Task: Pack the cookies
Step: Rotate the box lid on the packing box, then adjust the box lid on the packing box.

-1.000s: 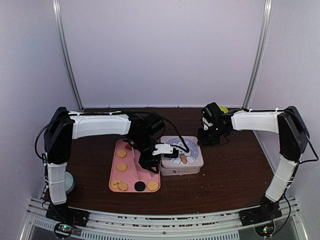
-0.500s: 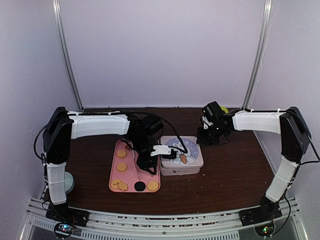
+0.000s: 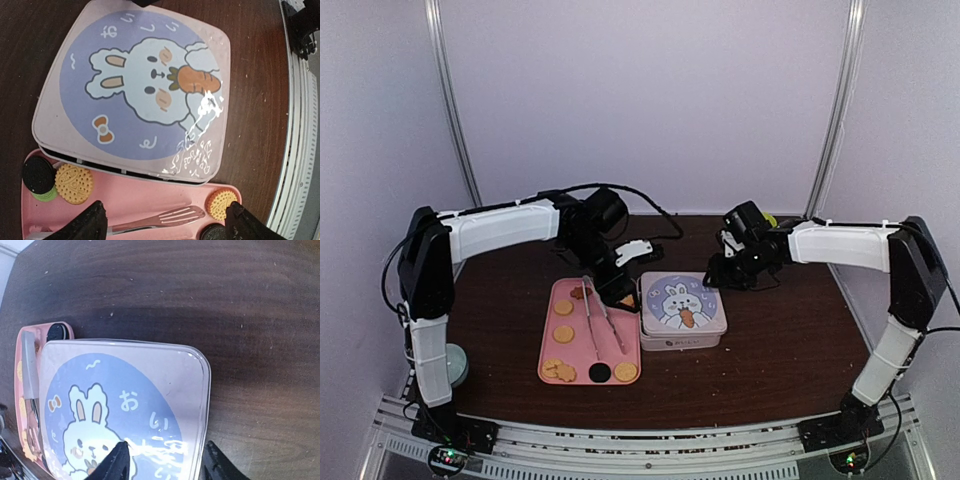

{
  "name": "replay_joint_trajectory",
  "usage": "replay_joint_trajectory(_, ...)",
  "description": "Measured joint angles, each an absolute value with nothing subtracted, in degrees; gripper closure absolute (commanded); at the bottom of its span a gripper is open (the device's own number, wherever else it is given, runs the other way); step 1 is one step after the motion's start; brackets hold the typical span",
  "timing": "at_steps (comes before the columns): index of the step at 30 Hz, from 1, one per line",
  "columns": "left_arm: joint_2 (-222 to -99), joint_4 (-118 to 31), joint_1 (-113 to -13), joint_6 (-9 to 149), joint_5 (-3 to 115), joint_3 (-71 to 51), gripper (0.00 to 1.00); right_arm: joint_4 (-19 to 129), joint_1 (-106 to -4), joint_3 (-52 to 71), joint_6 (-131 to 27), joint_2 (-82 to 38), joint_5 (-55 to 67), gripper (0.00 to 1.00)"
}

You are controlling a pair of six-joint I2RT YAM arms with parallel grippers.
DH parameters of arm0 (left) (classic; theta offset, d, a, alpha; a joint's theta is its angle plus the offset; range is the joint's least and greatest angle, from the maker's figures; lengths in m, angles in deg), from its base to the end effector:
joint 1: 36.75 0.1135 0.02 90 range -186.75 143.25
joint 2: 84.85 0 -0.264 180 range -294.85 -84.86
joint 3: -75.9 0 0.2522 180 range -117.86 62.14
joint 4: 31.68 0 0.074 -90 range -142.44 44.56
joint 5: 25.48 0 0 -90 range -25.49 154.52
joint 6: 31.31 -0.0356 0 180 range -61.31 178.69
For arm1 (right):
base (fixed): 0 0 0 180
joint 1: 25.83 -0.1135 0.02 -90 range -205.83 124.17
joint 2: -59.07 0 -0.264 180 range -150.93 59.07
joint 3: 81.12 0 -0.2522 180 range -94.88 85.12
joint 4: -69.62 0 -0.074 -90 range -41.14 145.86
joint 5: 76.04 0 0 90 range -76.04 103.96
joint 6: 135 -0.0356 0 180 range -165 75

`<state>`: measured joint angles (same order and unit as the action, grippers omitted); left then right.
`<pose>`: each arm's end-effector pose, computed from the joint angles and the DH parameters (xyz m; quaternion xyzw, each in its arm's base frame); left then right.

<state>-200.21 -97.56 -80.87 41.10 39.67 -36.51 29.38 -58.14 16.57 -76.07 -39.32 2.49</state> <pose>0.2935 -0.3054 0.2400 0.5263 0.8038 -0.2470 0.1261 0.3015 0.1991 0.2142 -0.0393 0.9520 0.2328 0.1950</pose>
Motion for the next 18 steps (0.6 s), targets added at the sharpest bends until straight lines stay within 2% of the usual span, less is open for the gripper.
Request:
replay_joint_trajectory(7,-203.48,-95.54,-80.89,48.62,35.15,-39.68,0.23,31.96,-55.28,22.62,-76.51,-32.46,1.86,0.41)
replay_joint_trajectory(13,-208.14,-94.78,-80.61,52.36,34.06,-39.9,0.31,35.5,-54.41,25.97,-76.86,-34.29,-1.97,0.41)
replay_joint_trajectory(18,-208.79,-94.28,-79.47,54.37,31.96,-40.05,0.33,39.04,-54.45,27.32,-77.34,-36.57,-5.35,0.41)
